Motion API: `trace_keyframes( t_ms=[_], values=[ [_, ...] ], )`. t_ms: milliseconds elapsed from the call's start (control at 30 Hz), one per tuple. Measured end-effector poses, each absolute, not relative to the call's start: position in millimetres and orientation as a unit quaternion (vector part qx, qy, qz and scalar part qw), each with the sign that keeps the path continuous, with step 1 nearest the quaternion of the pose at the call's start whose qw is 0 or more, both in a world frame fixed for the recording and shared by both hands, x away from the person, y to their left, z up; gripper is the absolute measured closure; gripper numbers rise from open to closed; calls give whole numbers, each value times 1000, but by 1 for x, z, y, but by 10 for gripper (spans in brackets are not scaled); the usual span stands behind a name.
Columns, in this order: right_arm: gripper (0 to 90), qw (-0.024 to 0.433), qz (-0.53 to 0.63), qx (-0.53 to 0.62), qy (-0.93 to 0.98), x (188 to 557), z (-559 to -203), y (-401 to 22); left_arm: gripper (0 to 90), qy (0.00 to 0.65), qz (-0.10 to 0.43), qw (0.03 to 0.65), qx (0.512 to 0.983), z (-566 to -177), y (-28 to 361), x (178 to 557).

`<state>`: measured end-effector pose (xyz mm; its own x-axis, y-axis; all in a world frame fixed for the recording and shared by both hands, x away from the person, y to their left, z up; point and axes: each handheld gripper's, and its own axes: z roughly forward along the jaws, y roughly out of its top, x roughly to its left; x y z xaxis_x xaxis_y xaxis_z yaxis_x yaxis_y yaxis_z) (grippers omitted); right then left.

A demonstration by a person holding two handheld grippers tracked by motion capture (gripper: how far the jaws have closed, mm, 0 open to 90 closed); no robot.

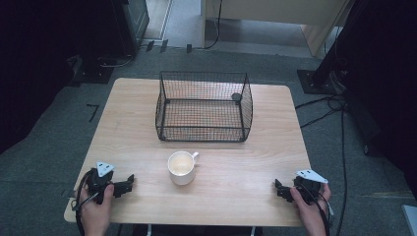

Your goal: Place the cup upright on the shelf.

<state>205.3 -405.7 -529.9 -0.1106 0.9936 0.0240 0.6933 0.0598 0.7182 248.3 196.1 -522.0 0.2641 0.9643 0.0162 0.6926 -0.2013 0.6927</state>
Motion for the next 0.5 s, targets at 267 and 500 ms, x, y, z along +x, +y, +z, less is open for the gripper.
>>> trace_keyframes(
  t_ms=[267,500],
  values=[
    [0,256,318,598,690,203,-519,-389,0,574,238,290,727,-522,193,250],
    [0,226,393,552,700,202,-493,-358,0,575,238,290,727,-522,192,249]
  ],
)
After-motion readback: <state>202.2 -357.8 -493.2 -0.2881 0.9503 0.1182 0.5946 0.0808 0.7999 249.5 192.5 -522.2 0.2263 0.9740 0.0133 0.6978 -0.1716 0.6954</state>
